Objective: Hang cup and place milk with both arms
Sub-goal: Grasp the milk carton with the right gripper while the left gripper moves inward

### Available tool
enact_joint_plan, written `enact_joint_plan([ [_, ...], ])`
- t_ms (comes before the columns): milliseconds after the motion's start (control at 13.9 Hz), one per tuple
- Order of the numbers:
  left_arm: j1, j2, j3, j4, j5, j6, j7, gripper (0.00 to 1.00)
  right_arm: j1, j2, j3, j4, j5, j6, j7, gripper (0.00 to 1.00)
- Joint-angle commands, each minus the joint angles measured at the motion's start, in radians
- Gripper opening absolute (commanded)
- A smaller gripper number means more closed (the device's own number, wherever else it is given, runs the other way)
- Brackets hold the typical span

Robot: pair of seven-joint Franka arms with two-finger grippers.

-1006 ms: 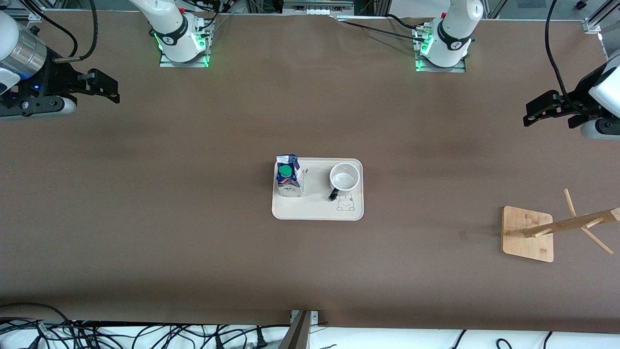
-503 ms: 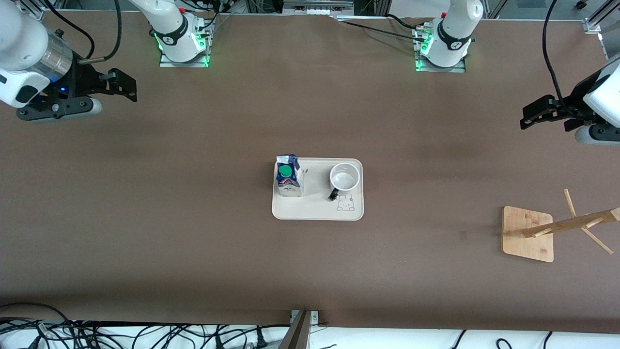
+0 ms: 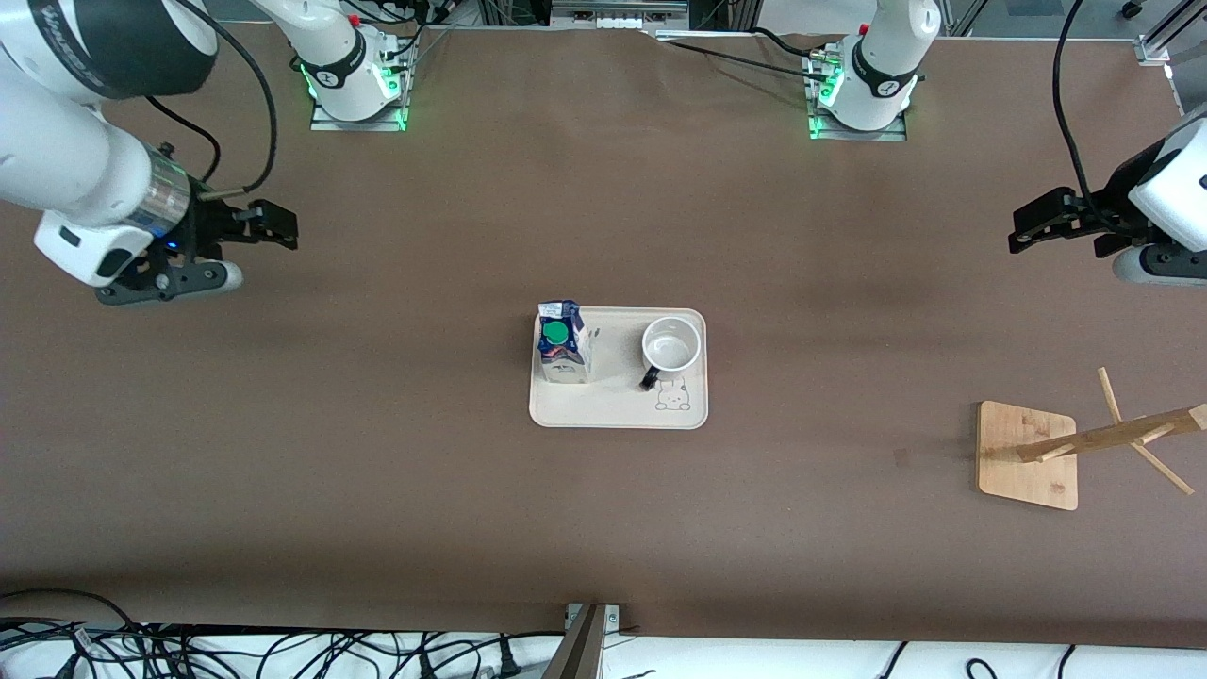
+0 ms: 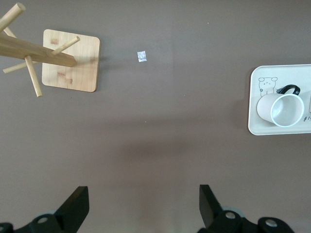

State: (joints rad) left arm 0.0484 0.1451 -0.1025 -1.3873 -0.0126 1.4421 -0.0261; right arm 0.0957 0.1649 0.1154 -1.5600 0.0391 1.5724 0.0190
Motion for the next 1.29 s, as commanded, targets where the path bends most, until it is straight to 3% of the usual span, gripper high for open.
enact_joint_plan([
  [0, -0.010, 0.040, -0.005, 0.028, 0.003, 0.012, 0.000, 1.00, 0.053, 0.048, 0.004, 0.023, 0.063, 0.110, 0.012, 1.00],
  [431, -0.038, 0.074, -0.006, 0.028, 0.005, 0.012, -0.004, 1.00, 0.217, 0.143, 0.004, 0.018, 0.099, 0.346, 0.381, 1.00],
  [1006, -0.065, 0.165, -0.005, 0.027, 0.020, 0.038, -0.008, 1.00, 0.369, 0.314, 0.003, -0.023, 0.097, 0.750, 0.560, 1.00],
  [1222, -0.065, 0.174, -0.005, 0.027, 0.008, 0.038, 0.003, 1.00, 0.398, 0.326, 0.003, -0.040, 0.094, 0.764, 0.599, 1.00],
])
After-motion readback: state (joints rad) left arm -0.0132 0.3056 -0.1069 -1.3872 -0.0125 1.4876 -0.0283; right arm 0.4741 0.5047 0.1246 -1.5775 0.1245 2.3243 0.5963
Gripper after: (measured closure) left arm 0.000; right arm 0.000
